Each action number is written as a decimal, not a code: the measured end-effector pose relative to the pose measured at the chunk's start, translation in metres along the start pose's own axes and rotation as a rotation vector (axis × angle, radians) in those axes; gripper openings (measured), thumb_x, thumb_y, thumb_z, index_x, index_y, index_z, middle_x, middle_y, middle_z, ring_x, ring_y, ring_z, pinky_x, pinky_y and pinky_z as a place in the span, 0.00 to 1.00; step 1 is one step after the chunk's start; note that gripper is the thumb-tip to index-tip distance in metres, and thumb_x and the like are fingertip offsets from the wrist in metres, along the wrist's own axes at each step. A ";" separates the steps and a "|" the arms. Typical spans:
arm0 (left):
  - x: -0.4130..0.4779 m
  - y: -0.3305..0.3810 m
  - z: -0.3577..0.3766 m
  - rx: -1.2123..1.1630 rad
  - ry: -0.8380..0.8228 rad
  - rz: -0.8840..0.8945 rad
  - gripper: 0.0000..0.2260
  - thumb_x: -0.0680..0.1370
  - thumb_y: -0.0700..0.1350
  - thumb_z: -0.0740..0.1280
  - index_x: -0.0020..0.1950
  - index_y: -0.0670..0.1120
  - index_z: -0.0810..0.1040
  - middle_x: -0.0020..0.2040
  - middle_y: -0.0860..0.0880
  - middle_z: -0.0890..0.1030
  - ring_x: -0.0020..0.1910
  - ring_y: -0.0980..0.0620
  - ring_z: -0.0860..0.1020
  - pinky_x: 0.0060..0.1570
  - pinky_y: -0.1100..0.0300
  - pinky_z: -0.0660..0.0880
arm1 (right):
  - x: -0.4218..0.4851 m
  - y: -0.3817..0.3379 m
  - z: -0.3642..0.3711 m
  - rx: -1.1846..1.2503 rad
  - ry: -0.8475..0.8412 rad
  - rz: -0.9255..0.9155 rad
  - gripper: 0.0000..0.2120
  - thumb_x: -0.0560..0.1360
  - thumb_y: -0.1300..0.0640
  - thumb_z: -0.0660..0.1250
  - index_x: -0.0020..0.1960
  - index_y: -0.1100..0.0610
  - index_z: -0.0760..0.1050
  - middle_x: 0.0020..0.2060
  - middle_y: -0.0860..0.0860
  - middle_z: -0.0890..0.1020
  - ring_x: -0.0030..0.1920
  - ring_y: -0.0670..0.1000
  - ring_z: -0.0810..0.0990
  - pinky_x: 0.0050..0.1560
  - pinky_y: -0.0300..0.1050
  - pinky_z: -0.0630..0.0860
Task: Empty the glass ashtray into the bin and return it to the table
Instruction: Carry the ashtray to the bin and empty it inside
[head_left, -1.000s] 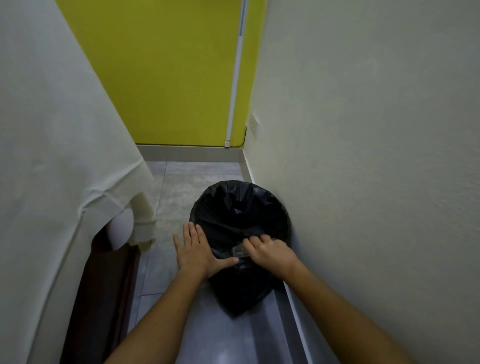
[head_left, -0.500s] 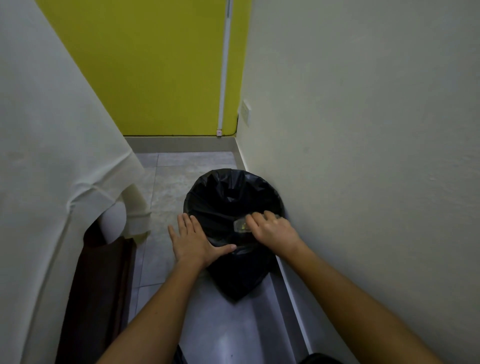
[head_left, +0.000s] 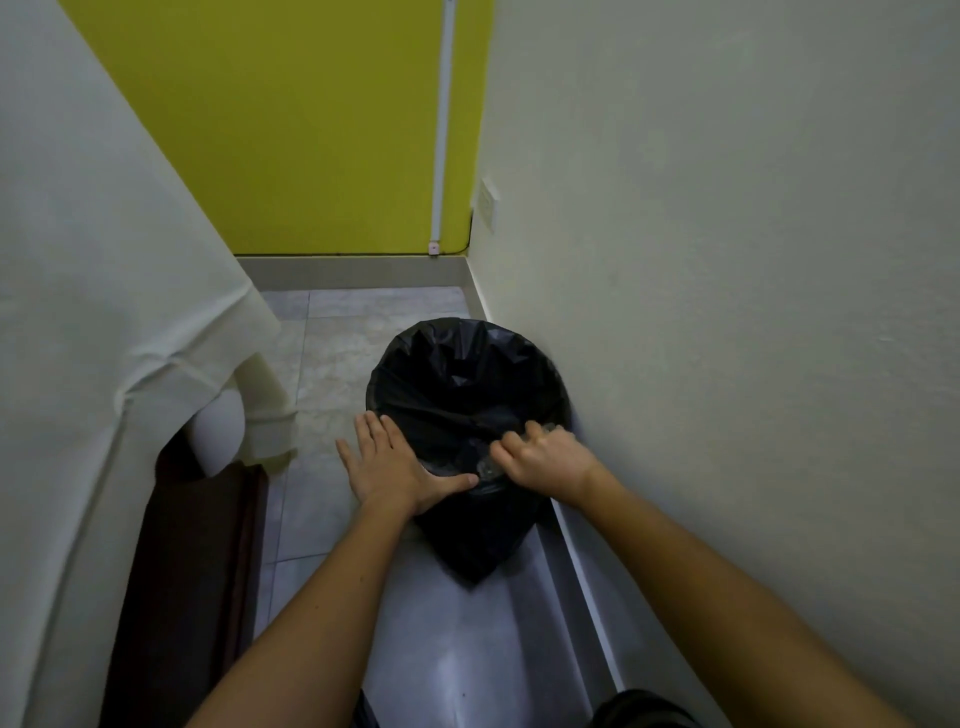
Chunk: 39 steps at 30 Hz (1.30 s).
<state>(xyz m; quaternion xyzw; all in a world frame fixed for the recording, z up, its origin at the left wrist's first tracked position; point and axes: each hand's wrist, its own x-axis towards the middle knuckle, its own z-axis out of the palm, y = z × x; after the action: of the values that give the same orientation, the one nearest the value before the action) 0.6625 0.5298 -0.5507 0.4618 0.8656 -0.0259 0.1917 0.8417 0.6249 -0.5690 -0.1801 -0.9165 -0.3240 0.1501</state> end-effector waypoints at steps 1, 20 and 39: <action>0.001 0.000 -0.001 -0.002 -0.009 -0.008 0.66 0.59 0.81 0.60 0.79 0.38 0.38 0.80 0.39 0.39 0.79 0.42 0.36 0.75 0.40 0.39 | 0.000 0.000 0.002 0.000 0.004 -0.007 0.10 0.71 0.61 0.59 0.38 0.54 0.79 0.27 0.51 0.77 0.24 0.54 0.77 0.19 0.41 0.70; 0.006 0.003 -0.002 -0.007 -0.006 -0.034 0.67 0.59 0.81 0.59 0.79 0.38 0.39 0.80 0.39 0.39 0.79 0.41 0.36 0.75 0.40 0.38 | 0.006 -0.001 -0.012 0.006 -0.063 0.061 0.08 0.72 0.62 0.62 0.43 0.56 0.80 0.29 0.52 0.78 0.27 0.57 0.80 0.21 0.43 0.74; 0.001 0.011 -0.009 -0.155 0.094 0.256 0.56 0.69 0.76 0.56 0.78 0.41 0.33 0.80 0.37 0.39 0.79 0.41 0.36 0.74 0.40 0.35 | 0.032 0.039 -0.048 0.820 -0.417 1.292 0.12 0.77 0.60 0.62 0.60 0.55 0.72 0.51 0.59 0.82 0.51 0.63 0.81 0.49 0.52 0.78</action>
<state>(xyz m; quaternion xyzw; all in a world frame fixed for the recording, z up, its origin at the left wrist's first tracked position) 0.6678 0.5384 -0.5410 0.5529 0.8071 0.0875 0.1876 0.8379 0.6296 -0.5001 -0.6638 -0.6861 0.2310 0.1880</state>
